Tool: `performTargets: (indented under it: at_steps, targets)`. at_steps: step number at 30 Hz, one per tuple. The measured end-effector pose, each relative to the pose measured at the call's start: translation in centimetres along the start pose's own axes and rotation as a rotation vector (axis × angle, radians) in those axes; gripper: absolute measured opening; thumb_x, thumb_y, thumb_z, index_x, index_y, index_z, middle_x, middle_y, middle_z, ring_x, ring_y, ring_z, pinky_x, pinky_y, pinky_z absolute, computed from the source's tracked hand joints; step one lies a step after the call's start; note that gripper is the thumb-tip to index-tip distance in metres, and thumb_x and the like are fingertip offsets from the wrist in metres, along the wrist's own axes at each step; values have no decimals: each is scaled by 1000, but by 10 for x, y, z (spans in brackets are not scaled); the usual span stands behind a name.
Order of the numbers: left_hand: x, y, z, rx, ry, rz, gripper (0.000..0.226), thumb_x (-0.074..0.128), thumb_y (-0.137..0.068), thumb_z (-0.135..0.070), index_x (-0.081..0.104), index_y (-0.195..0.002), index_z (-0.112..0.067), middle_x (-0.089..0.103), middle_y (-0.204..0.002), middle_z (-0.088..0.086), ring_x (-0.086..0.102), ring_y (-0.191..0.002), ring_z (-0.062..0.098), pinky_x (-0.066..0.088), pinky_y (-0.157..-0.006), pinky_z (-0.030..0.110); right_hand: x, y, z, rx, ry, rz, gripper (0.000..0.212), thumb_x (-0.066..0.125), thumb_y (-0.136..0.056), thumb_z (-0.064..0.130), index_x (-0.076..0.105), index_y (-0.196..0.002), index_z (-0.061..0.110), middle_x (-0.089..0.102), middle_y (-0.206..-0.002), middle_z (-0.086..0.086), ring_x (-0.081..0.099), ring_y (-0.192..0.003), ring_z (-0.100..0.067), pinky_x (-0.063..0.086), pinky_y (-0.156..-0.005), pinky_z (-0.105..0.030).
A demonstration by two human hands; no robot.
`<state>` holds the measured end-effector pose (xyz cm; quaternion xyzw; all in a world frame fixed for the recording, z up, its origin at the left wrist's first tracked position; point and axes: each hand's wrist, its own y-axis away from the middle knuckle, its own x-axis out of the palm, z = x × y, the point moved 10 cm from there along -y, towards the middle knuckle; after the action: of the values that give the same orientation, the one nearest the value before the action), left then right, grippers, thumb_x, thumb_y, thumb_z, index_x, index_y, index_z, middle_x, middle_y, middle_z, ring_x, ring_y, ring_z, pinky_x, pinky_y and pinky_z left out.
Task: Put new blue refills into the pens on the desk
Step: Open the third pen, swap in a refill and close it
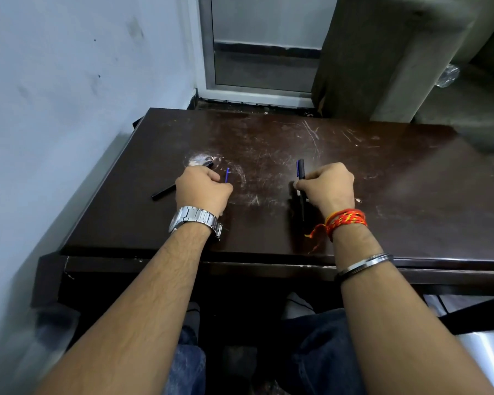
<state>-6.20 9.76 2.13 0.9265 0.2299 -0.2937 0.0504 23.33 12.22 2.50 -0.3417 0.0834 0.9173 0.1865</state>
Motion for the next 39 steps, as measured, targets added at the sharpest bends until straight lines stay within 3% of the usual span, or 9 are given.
performTargets:
  at_steps: [5,8,14,19,26,31,39]
  targets:
    - [3,0,4,-37,-72,38,23,85,-61,-15,62,-57,-20,56,-58,-13,50,-51,-1,32,-42,14,1,0,1,-17,103,0,11,81,-77,17,78,-83,8,73,-91,-16,64,-81,-23,49,-74,-23]
    - [5,0,5,-38,-111,60,17,85,-60,-13,68,-59,-12,55,-55,-11,49,-49,2,34,-42,15,3,-1,-2,3,128,0,13,79,-78,16,78,-87,7,72,-96,-17,62,-81,-25,45,-72,-22]
    - [5,1,4,-49,-104,73,31,86,-62,-11,59,-52,-22,55,-57,-12,49,-53,0,32,-43,16,4,-3,-4,-1,154,-3,25,79,-80,15,75,-103,4,71,-105,-19,66,-102,-30,45,-76,-24]
    - [4,1,4,-45,-94,71,33,87,-61,-10,57,-53,-23,53,-57,-13,48,-53,0,33,-43,15,7,-4,-5,-12,198,23,32,77,-82,17,71,-110,2,69,-111,-20,67,-102,-33,55,-86,-34]
    - [5,1,4,-36,-77,73,32,88,-61,-13,58,-57,-25,53,-62,-15,48,-57,-2,33,-44,16,6,-4,-5,-1,195,9,30,78,-81,18,71,-105,0,69,-107,-20,67,-100,-33,53,-80,-31]
    - [6,0,4,-38,-84,82,30,89,-61,-14,61,-62,-25,57,-68,-10,57,-67,10,35,-45,16,5,-5,-7,13,181,8,34,78,-82,19,71,-109,1,69,-109,-20,68,-101,-33,55,-83,-33]
    - [6,-1,5,-51,-83,80,31,90,-59,-15,60,-62,-25,62,-72,-7,63,-72,14,39,-47,16,5,-4,-7,5,186,9,34,80,-79,25,72,-101,1,70,-106,-19,67,-97,-33,48,-74,-28]
